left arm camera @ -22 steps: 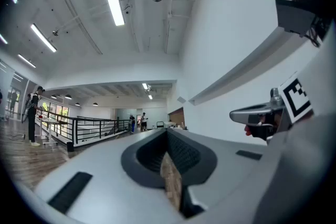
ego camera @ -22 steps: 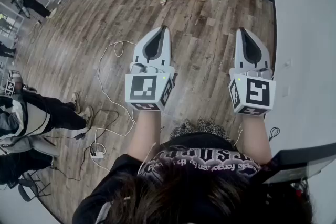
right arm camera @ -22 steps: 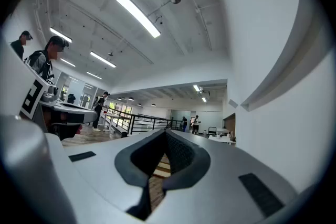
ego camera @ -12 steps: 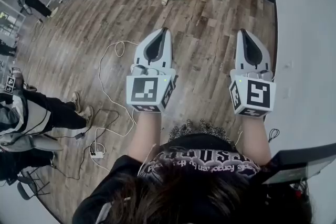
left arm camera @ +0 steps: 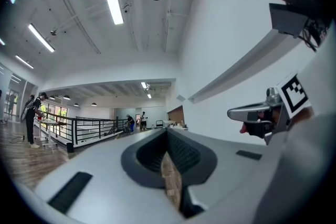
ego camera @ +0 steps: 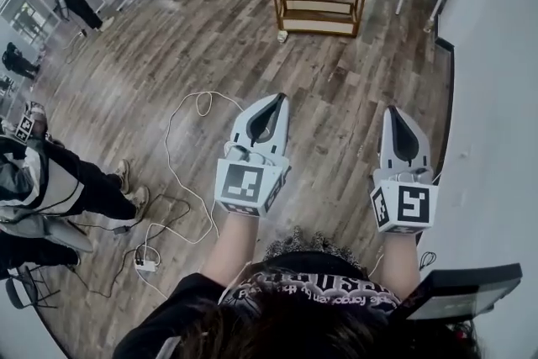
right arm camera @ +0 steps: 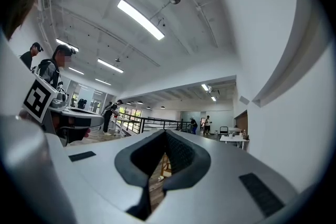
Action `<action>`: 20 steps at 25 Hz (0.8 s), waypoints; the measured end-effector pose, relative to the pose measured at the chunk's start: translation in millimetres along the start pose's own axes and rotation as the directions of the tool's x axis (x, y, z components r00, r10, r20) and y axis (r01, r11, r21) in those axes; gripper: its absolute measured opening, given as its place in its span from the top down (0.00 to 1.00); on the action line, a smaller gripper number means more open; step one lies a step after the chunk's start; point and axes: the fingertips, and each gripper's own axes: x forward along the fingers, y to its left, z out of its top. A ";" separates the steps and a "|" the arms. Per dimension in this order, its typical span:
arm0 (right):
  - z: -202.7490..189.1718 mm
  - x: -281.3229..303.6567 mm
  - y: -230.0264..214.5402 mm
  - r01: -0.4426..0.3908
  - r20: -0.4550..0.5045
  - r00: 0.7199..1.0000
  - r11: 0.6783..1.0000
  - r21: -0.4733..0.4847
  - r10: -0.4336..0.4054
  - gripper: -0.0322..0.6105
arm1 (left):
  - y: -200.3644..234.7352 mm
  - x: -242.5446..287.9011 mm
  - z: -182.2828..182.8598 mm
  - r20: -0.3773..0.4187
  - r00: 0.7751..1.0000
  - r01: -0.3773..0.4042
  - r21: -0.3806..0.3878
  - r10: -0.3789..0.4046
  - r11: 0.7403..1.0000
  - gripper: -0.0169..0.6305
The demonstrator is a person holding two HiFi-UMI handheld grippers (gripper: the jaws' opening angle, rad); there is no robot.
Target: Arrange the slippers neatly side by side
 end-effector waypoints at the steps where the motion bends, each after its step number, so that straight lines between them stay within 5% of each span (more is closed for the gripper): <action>1: -1.8 3.2 1.5 -0.001 -0.004 1.000 1.000 0.000 0.001 0.95 | 3.0 0.7 -1.3 -0.003 1.000 0.003 0.003 -0.003 1.000 0.97; 11: -19.8 34.5 -1.0 0.031 -0.032 0.999 1.000 0.003 -0.030 0.95 | 25.1 25.1 -18.2 -0.012 1.000 0.011 -0.019 -0.011 1.000 0.97; 20: -44.3 123.7 -48.6 0.002 -0.034 0.999 1.000 -0.002 -0.002 0.95 | 42.2 118.5 -25.2 0.024 0.999 0.026 -0.027 -0.025 0.999 0.97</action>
